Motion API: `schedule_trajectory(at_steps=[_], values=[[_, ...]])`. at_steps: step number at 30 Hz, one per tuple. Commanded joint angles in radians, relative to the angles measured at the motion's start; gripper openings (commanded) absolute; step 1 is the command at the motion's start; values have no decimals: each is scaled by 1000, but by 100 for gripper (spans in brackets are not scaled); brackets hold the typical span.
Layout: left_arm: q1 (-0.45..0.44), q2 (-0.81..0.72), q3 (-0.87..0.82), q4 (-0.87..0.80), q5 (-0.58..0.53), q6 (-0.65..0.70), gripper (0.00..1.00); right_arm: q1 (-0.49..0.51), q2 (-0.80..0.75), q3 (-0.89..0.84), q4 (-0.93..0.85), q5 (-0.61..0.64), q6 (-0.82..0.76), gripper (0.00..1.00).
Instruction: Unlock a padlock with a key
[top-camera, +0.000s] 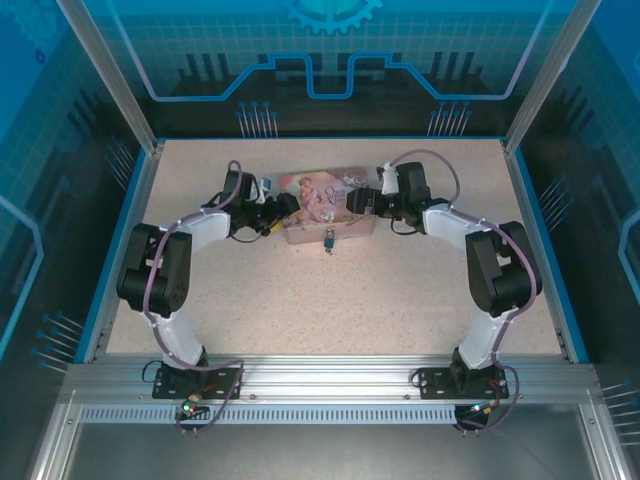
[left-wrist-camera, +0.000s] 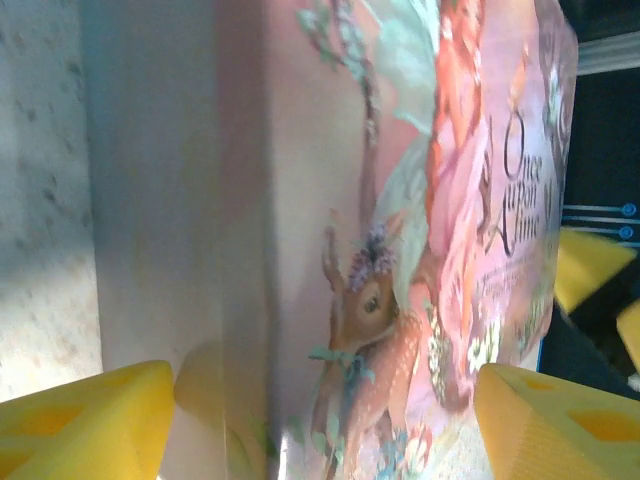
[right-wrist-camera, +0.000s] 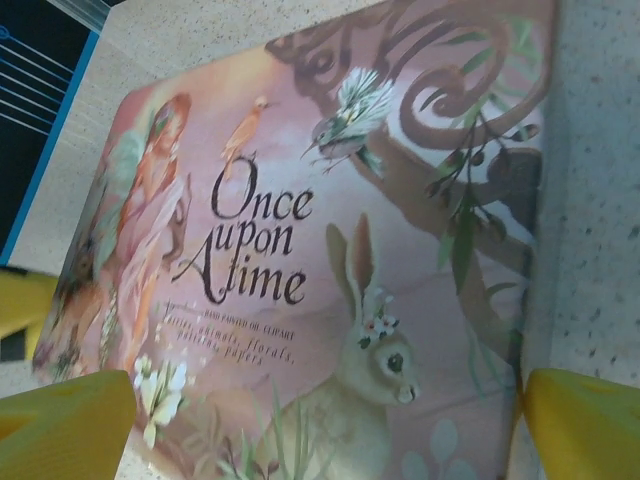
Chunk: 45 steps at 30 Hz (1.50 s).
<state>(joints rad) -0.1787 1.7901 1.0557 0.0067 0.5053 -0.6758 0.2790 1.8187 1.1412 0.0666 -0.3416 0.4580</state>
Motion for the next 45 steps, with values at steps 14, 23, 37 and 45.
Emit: schedule_trajectory(at_steps=[14,23,37,45], values=[[-26,-309,-47,-55,-77,55,77,-110,-413,-437,144,-119,-10,89],[-91,-136,115,-34,9,34,72,126,-233,-656,675,-1,244,70],[-105,35,207,-17,30,16,68,235,57,-599,896,126,339,47],[-111,52,207,-19,15,13,68,239,136,-544,912,103,362,39]])
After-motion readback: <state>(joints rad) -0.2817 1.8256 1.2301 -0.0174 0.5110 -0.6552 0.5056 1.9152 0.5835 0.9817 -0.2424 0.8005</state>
